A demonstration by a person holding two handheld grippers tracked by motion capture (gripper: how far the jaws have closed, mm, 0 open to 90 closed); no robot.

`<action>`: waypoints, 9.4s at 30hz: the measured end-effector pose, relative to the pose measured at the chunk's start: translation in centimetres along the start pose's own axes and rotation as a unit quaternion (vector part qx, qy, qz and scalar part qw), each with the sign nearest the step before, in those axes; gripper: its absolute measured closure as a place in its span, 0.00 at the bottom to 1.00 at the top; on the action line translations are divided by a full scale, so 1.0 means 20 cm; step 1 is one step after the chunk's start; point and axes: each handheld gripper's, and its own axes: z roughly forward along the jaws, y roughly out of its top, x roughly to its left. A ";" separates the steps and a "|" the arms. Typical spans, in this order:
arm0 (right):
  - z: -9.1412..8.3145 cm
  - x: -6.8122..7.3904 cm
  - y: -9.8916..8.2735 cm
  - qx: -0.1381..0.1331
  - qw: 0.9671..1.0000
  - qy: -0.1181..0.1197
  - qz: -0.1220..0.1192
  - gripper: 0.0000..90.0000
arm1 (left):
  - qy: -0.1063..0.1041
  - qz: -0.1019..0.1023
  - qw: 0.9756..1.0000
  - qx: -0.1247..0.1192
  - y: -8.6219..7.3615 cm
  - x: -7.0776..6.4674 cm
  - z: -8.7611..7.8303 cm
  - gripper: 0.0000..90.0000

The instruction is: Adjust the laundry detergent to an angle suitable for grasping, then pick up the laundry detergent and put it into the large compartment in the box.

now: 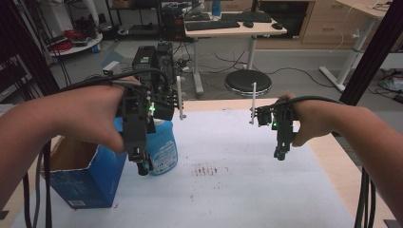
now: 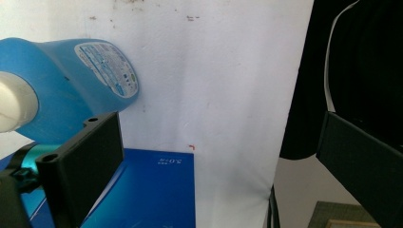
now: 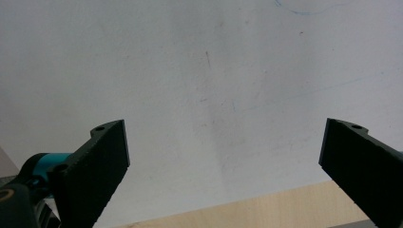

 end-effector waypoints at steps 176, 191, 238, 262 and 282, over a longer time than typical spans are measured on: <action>-0.04 0.00 -0.01 -0.016 1.000 -0.017 -0.002 0.02 | 0.031 -0.239 0.970 -0.034 -0.02 0.59 0.39 0.17; -0.04 0.00 -0.01 -0.019 1.000 -0.017 0.000 0.02 | 0.021 -0.232 0.972 -0.031 -0.01 0.58 0.39 0.28; -0.05 0.02 0.00 -0.015 1.000 -0.021 -0.006 0.02 | 0.012 -0.221 0.975 -0.027 0.00 0.51 0.32 0.43; -0.09 0.06 0.03 -0.026 0.999 -0.029 -0.020 0.02 | 0.030 -0.264 0.964 -0.031 -0.15 0.36 -0.29 0.43; -0.09 0.07 0.06 -0.024 0.999 -0.029 -0.025 0.02 | 0.032 -0.437 0.897 -0.058 -0.46 0.35 -0.61 0.43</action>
